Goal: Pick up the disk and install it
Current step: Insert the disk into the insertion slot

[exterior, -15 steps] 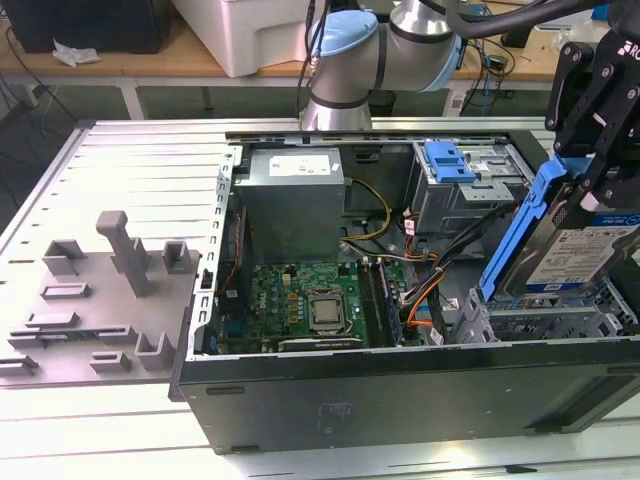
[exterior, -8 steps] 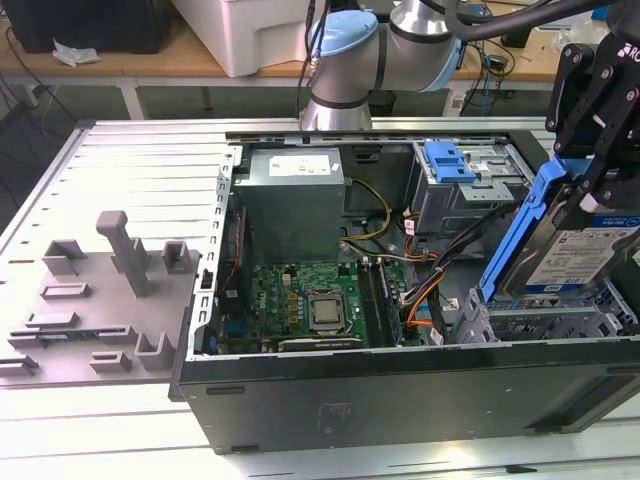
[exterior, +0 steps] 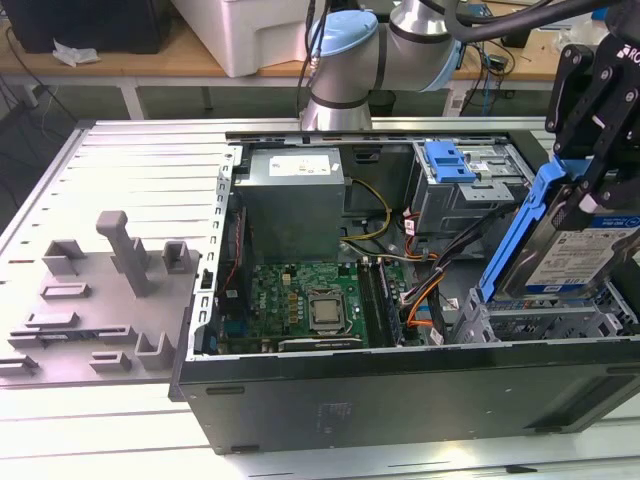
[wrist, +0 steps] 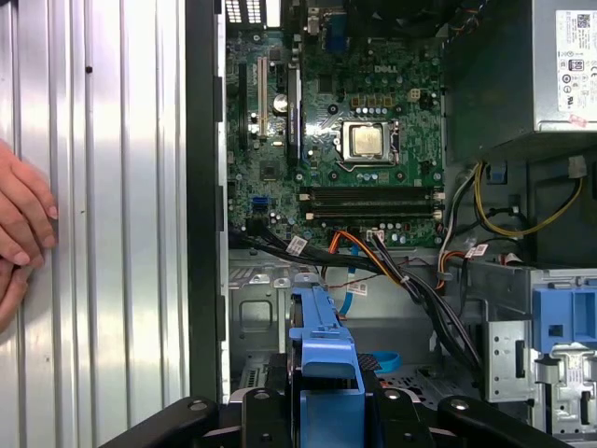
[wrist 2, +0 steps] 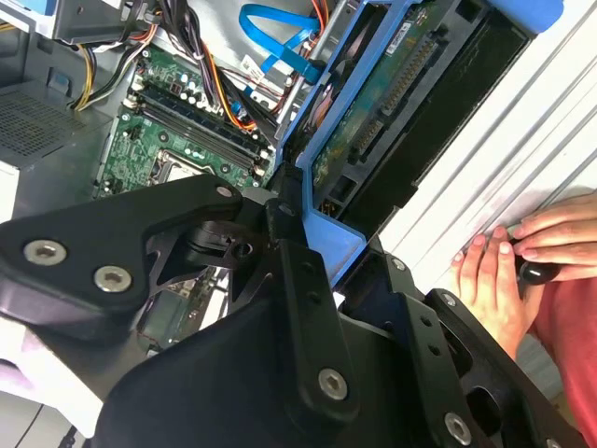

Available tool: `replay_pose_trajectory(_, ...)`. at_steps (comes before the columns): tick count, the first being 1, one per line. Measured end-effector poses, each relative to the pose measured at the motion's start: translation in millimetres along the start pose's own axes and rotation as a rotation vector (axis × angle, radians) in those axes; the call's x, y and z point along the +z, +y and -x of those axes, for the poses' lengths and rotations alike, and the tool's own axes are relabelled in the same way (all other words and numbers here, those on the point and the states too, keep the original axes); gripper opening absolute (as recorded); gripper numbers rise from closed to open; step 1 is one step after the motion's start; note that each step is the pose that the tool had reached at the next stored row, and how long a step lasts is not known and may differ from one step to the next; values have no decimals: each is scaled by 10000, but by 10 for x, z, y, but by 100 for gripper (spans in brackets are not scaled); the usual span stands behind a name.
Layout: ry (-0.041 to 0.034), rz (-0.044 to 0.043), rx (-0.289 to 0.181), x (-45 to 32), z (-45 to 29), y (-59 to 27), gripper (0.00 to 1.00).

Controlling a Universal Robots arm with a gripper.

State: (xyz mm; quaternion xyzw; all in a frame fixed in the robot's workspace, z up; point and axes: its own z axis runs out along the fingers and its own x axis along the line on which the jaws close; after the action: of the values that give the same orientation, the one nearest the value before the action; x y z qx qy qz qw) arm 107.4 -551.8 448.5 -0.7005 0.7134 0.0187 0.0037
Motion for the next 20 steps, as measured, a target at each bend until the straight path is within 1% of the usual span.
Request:
replay_pose_trajectory(11,0,0,0,24,4,0,37)
replay_pose_trajectory(16,0,0,0,28,23,0,37)
replay_pose_trajectory(20,17,-1,0,35,23,0,37)
